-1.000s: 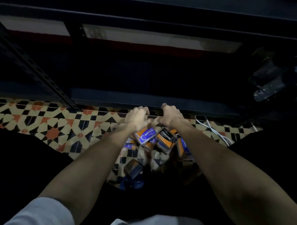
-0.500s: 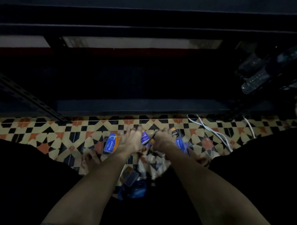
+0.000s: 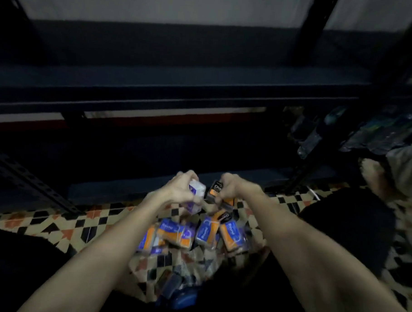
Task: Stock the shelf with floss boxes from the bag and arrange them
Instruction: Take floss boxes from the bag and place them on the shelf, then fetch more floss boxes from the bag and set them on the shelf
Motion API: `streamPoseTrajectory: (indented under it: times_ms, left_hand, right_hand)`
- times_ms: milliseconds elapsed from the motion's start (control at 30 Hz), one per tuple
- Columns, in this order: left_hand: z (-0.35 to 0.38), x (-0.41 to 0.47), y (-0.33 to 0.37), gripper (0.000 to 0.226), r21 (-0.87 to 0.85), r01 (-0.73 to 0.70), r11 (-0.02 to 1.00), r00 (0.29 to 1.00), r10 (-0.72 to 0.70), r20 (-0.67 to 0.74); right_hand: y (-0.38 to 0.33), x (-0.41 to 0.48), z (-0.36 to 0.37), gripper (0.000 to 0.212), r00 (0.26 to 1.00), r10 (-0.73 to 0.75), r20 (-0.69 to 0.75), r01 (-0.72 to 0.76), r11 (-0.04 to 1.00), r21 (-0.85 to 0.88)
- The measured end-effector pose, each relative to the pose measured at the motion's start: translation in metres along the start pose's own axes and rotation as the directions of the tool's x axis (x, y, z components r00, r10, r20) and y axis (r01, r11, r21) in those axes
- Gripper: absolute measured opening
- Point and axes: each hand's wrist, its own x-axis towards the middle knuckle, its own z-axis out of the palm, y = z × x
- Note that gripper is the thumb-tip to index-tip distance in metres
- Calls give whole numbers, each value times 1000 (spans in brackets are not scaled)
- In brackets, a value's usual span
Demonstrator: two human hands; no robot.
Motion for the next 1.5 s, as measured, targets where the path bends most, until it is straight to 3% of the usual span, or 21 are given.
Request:
streamPoseTrajectory:
  times_ms: [133,267,367,467,667,800,967,1167,1267,1367,1500]
  left_hand:
    - [-61,-22,67,73,8,-169,986,982,169,-82]
    - [-118,-50,132,62,-139,-346,928,935,328,-136]
    - [-160,-62,162,45,-199,-457,867,888,434,-149]
    - [-201,-65,178,55,-229,-524,820,848,477,-233]
    - [-257,-28,186,43,-314,-540,781,816,394,-424]
    - [-272,31,180,34,-308,-502,808,792,286,-540]
    - [-280,92,182,21,-170,-457,873,776,297,-556]
    - [-281,130,191,23,-68,-462,884,740,342,-579]
    - [-279,138,190,27,-48,-442,896,698,310,-645]
    - [-275,142,184,33,-43,-391,920,716,274,-642]
    - [-271,133,183,62,1,-341,940,739,269,-618]
  right_hand:
    - [4,-36,-95,51,996,20,87,-14,998,-68]
    - [-9,-95,-181,65,975,76,208,-49,990,-133]
    - [-17,-136,-234,53,988,34,151,-18,994,-107]
    - [-20,-163,-277,51,998,-21,67,27,995,-94]
    - [-23,-163,-342,44,967,-143,-211,117,985,-130]
    - [-20,-125,-361,56,864,-178,-472,119,981,-154]
    - [-7,-68,-367,67,740,-168,-651,104,985,-136]
    - [10,-35,-370,56,640,-223,-735,99,973,-208]
    - [17,-26,-375,53,667,-218,-713,85,972,-217]
    - [21,-20,-373,52,695,-219,-685,106,973,-205]
    - [21,-23,-368,79,703,-220,-676,100,972,-213]
